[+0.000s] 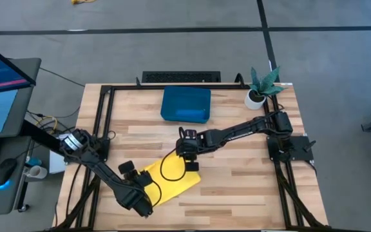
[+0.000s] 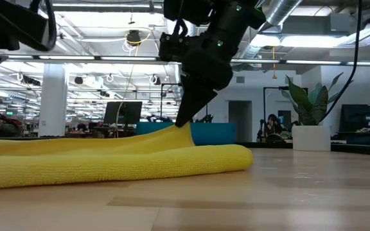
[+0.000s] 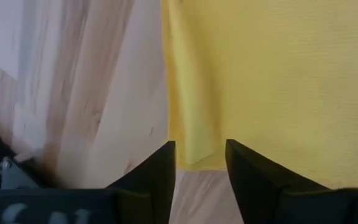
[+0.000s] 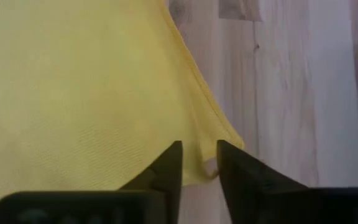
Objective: Roll microfiber towels into tight, uniform cylinder then place into a basket
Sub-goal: Roll the yellow microfiber cloth
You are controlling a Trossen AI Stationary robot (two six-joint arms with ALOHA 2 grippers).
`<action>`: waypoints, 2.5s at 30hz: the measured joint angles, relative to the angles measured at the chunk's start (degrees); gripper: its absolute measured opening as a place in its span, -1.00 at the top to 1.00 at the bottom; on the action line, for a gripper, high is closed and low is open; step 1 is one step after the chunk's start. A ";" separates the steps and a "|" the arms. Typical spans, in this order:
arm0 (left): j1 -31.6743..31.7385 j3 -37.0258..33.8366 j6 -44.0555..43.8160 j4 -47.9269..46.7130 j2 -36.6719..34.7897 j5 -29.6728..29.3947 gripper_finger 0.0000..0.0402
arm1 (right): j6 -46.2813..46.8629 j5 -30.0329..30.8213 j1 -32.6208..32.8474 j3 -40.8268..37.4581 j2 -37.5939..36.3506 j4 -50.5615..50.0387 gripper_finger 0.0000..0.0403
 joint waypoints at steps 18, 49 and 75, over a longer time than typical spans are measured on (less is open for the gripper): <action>-1.97 0.00 -8.45 15.39 0.02 -14.39 0.53 | -4.19 -0.26 -0.34 5.02 -4.20 -16.26 0.16; 0.45 -25.03 -2.79 34.49 -17.69 -9.47 0.98 | 4.94 -8.43 6.43 -2.12 -3.76 5.51 0.63; 0.45 -31.85 -5.11 35.60 -20.44 -10.71 0.98 | 19.62 -7.08 14.38 -3.98 0.09 13.55 0.63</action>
